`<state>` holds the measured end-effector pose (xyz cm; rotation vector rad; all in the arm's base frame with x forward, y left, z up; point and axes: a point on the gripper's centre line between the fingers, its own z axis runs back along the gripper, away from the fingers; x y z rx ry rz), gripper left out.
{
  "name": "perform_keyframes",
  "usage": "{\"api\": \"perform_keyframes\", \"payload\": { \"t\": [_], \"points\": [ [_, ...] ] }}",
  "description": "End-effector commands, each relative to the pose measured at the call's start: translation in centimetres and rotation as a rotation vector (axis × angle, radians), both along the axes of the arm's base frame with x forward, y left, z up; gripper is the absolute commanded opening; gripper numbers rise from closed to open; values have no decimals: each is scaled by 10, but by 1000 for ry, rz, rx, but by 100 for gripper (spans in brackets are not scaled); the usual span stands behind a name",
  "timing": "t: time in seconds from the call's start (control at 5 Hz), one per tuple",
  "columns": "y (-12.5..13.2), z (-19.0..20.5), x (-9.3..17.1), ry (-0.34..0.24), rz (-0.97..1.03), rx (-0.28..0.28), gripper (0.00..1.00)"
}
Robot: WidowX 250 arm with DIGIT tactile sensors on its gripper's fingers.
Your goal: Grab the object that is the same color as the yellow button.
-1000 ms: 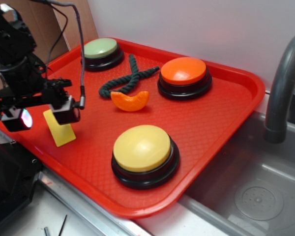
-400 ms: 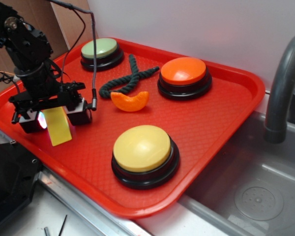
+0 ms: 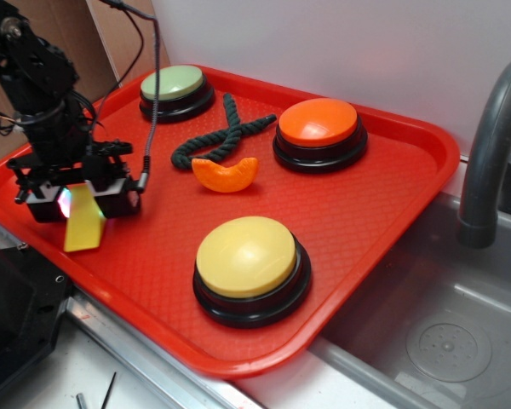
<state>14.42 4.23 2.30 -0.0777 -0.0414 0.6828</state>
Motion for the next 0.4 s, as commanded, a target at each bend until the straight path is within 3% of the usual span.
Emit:
{"api": "perform_keyframes", "payload": {
  "t": [0.0,0.2],
  "points": [
    [10,74,56,-167,-491,-30,0],
    [-1,103,50,-170,-745,0,0]
  ]
}}
